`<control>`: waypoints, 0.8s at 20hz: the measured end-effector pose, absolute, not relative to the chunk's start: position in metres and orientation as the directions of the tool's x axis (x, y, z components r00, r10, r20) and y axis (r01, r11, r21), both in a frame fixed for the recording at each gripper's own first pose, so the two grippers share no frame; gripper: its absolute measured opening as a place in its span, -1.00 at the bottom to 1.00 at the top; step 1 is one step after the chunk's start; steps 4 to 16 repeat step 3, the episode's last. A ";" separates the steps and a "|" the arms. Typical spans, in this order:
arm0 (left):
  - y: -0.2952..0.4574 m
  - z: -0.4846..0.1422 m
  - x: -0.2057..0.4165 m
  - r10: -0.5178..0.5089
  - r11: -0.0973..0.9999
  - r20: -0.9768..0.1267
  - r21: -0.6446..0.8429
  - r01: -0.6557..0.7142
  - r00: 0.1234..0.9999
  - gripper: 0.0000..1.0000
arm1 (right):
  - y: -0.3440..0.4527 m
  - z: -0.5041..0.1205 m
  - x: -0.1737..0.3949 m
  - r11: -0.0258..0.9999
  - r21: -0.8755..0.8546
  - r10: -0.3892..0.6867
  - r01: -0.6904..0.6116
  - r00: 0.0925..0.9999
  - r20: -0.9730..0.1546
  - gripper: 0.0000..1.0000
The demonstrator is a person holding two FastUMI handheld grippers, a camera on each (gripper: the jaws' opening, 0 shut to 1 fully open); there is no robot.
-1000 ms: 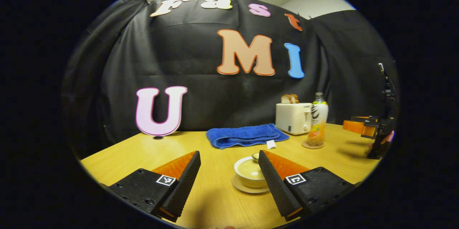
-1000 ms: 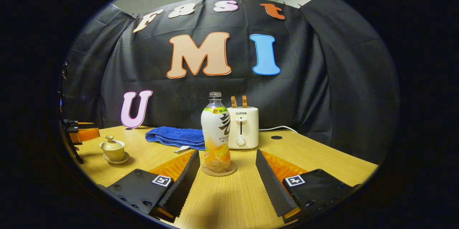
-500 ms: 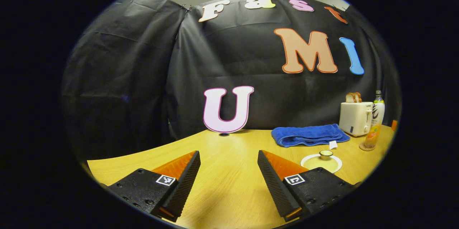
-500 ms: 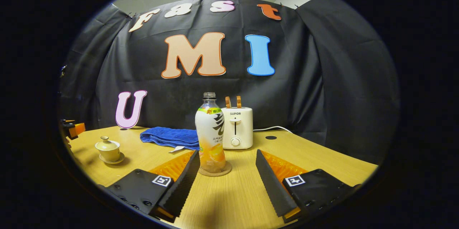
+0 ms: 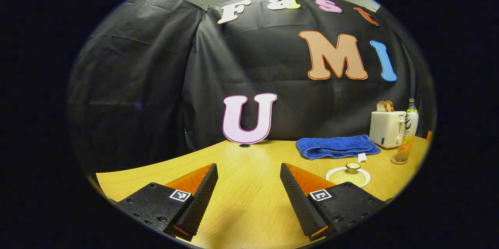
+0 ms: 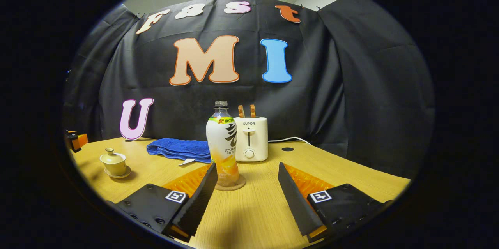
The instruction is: Open the teacup lid with one hand, grasp the water bottle and pour water into the teacup with the other hand; after pouring, place the water bottle on the coaster and then close the teacup lid.
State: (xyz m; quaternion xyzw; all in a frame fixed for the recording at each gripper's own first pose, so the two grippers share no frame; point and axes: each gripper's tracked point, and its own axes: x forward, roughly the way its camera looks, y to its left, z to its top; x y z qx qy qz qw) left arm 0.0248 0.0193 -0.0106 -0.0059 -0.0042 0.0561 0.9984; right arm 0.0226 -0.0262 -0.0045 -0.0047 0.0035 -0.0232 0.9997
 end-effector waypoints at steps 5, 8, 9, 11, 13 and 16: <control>0.017 -0.011 0.024 0.102 0.995 0.007 -0.014 -0.102 0.995 0.87 | -0.026 -0.005 0.022 0.999 -0.010 -0.046 0.046 0.999 -0.007 0.96; 0.017 -0.011 0.024 0.102 0.995 0.007 -0.014 -0.102 0.995 0.87 | -0.026 -0.005 0.022 0.999 -0.010 -0.046 0.046 0.999 -0.007 0.96; 0.017 -0.011 0.024 0.102 0.995 0.007 -0.014 -0.102 0.995 0.87 | -0.026 -0.005 0.022 0.999 -0.010 -0.046 0.046 0.999 -0.007 0.96; 0.017 -0.011 0.024 0.102 0.995 0.007 -0.014 -0.102 0.995 0.87 | -0.026 -0.005 0.022 0.999 -0.010 -0.046 0.046 0.999 -0.007 0.96; 0.017 -0.011 0.024 0.102 0.995 0.007 -0.014 -0.102 0.995 0.87 | -0.026 -0.005 0.022 0.999 -0.010 -0.046 0.046 0.999 -0.007 0.96; 0.017 -0.011 0.024 0.102 0.995 0.007 -0.014 -0.102 0.995 0.87 | -0.026 -0.005 0.022 0.999 -0.010 -0.046 0.046 0.999 -0.007 0.96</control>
